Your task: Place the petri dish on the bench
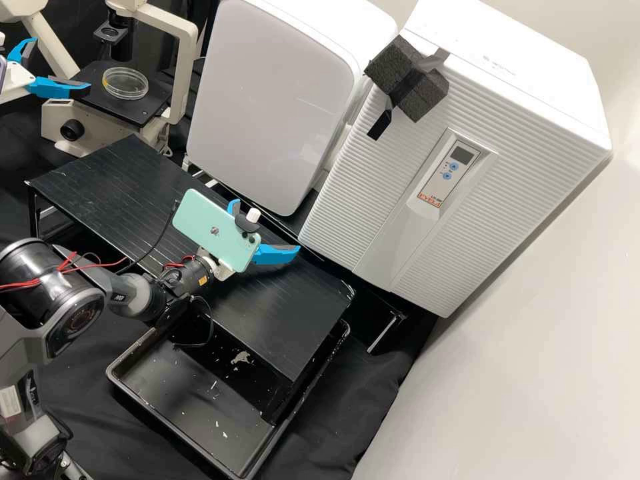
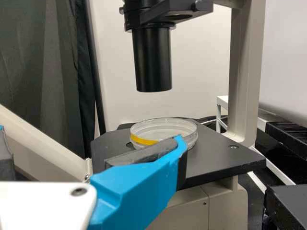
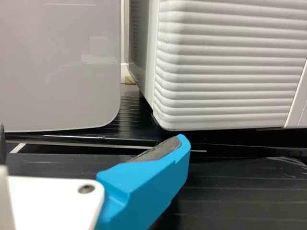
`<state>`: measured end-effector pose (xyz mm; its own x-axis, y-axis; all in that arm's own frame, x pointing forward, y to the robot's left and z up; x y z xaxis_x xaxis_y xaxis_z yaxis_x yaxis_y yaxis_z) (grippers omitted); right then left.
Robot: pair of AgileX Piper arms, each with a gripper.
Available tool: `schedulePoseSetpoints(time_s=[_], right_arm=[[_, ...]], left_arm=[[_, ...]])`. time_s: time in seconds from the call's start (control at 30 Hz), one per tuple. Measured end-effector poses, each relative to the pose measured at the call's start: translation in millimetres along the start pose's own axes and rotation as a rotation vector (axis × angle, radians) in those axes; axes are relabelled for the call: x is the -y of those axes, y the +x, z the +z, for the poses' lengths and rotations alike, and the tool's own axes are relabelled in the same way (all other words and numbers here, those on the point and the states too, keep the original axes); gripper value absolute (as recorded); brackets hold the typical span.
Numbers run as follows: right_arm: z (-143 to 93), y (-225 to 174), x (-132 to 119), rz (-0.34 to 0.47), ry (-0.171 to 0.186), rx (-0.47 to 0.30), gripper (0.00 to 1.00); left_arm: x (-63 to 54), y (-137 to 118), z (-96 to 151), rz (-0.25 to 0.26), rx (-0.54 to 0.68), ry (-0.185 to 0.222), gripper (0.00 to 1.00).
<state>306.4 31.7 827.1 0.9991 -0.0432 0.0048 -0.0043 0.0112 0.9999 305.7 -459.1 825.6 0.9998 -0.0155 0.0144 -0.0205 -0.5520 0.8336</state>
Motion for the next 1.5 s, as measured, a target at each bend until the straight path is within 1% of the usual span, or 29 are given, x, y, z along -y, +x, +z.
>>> schedulePoseSetpoints(time_s=[0.4,0.47,0.57,0.63,0.73,0.77,0.83,0.93,1.07,1.13,1.2,1.37,1.5], right_arm=[[0,0,0,0.0,0.0,0.0,1.0],[0,0,0,0.0,0.0,0.0,1.0],[0,0,0,0.0,0.0,0.0,1.0],[0,0,0,0.0,0.0,0.0,1.0],[0,0,0,0.0,0.0,0.0,1.0],[0,0,0,0.0,0.0,0.0,1.0],[0,0,0,0.0,0.0,0.0,1.0],[0,0,0,0.0,0.0,0.0,1.0],[0,0,0,0.0,0.0,0.0,1.0],[0,0,0,0.0,0.0,0.0,1.0],[0,0,0,0.0,0.0,0.0,1.0],[0,0,0,0.0,0.0,0.0,1.0],[0,0,0,0.0,0.0,0.0,1.0]], left_arm=[[-0.4,0,0,0.001,0.003,0.0,1.0],[-2.5,3,1,0.005,0.01,-0.017,1.0],[-10.6,11,6,0.027,0.043,-0.028,1.0],[-16.5,17,8,0.045,0.063,-0.046,1.0],[-22.2,28,12,0.05,0.097,-0.079,1.0],[-23.1,30,13,0.05,0.103,-0.082,1.0],[-21.1,36,15,0.019,0.12,-0.089,1.0],[-17.8,44,17,-0.015,0.14,-0.088,1.0],[-8.5,56,16,-0.061,0.14,-0.086,1.0],[-2.2,60,15,-0.096,0.127,-0.085,1.0],[1.8,63,14,-0.118,0.119,-0.083,1.0],[8.9,69,12,-0.137,0.113,-0.085,1.0],[12.2,73,11,-0.142,0.111,-0.085,1.0]])
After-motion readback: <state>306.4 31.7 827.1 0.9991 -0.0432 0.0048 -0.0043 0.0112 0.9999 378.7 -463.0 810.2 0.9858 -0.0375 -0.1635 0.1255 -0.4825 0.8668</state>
